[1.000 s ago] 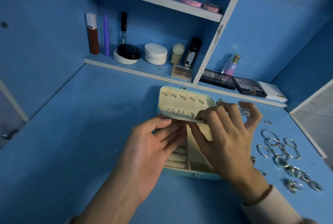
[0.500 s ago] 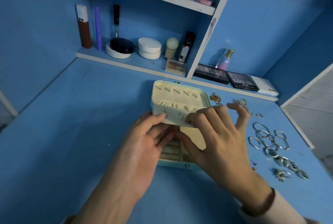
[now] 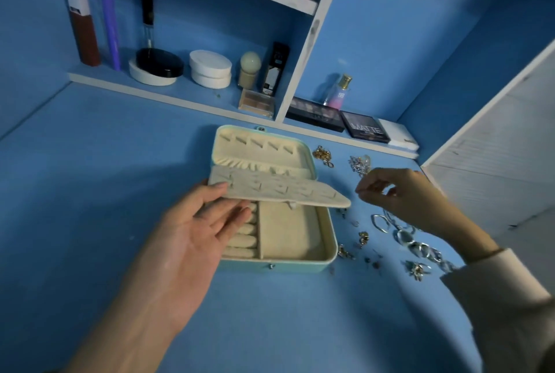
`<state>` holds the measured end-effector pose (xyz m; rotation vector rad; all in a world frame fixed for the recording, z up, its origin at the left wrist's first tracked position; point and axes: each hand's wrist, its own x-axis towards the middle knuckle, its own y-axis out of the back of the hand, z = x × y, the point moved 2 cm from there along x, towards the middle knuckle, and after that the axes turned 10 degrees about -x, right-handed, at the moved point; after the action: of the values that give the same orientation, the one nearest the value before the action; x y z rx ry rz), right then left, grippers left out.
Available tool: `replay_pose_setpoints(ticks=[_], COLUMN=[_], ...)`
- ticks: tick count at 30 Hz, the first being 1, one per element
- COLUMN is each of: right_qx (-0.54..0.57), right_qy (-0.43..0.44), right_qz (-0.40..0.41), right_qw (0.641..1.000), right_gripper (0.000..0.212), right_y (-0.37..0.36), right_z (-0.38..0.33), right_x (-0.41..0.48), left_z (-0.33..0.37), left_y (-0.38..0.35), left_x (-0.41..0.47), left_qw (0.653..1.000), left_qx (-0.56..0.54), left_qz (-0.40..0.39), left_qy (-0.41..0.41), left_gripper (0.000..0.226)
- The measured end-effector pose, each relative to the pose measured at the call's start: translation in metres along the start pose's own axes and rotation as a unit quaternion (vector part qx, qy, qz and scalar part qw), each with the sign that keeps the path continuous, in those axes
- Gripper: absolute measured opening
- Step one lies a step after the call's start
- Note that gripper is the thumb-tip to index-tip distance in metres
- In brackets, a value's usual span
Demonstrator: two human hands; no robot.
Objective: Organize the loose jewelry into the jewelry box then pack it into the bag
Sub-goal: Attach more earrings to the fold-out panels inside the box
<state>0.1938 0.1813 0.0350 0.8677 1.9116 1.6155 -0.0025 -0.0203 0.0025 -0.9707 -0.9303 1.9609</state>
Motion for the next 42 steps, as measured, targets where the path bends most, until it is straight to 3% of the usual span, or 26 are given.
replay_pose_setpoints(ticks=[6,25,30,34,37,42], right_qx=[-0.023,-0.097,-0.004,0.042,0.122,0.318], right_qy=[0.003,-0.025,-0.056,-0.062,-0.057,0.006], right_qz=[-0.036,-0.018,0.046,0.092,0.079,0.041], right_qw=[0.999,0.995,0.997,0.993,0.988,0.947], right_gripper=[0.011,0.007,0.014,0.016,0.015,0.021], right_y=[-0.018,-0.03,-0.025,-0.015,-0.005,0.019], right_z=[0.01,-0.008,-0.007,-0.008,-0.016,-0.059], right_x=[-0.002,0.0,-0.001,0.001,0.005,0.014], left_z=[0.0,-0.002,-0.002,-0.003,-0.003,-0.004], left_y=[-0.002,0.0,0.003,0.005,0.004,0.005], left_x=[-0.002,0.002,0.003,0.006,0.006,0.006], left_qw=[1.0,1.0,1.0,1.0,1.0,1.0], left_qx=[-0.005,0.005,0.012,0.004,0.001,-0.006], left_qz=[-0.009,-0.016,-0.018,-0.014,-0.011,-0.002], left_qy=[-0.009,-0.013,-0.007,-0.014,-0.013,-0.01], left_gripper=[0.025,0.026,0.015,0.024,0.026,0.021])
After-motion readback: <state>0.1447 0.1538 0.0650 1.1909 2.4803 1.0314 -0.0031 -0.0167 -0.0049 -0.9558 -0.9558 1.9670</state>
